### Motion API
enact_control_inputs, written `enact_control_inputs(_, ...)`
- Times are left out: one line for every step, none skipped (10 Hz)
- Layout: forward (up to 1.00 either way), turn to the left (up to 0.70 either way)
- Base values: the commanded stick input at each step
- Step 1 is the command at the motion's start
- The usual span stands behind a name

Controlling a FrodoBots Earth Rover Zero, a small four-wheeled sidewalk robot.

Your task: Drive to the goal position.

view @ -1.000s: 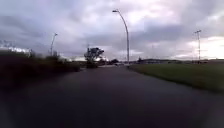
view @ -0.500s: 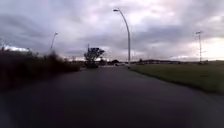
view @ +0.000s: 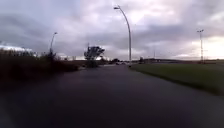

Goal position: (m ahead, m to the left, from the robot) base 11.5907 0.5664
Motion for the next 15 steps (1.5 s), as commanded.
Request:
enact_control_inputs(0.70, 0.00)
enact_control_inputs(0.70, 0.00)
enact_control_inputs(0.70, 0.00)
enact_control_inputs(0.70, 0.00)
enact_control_inputs(0.70, 0.00)
enact_control_inputs(0.70, 0.00)
enact_control_inputs(0.70, 0.00)
enact_control_inputs(0.70, 0.00)
enact_control_inputs(0.70, 0.00)
enact_control_inputs(0.70, 0.00)
enact_control_inputs(0.70, 0.00)
enact_control_inputs(0.70, 0.00)
enact_control_inputs(0.70, 0.00)
enact_control_inputs(0.70, 0.00)
enact_control_inputs(0.70, 0.00)
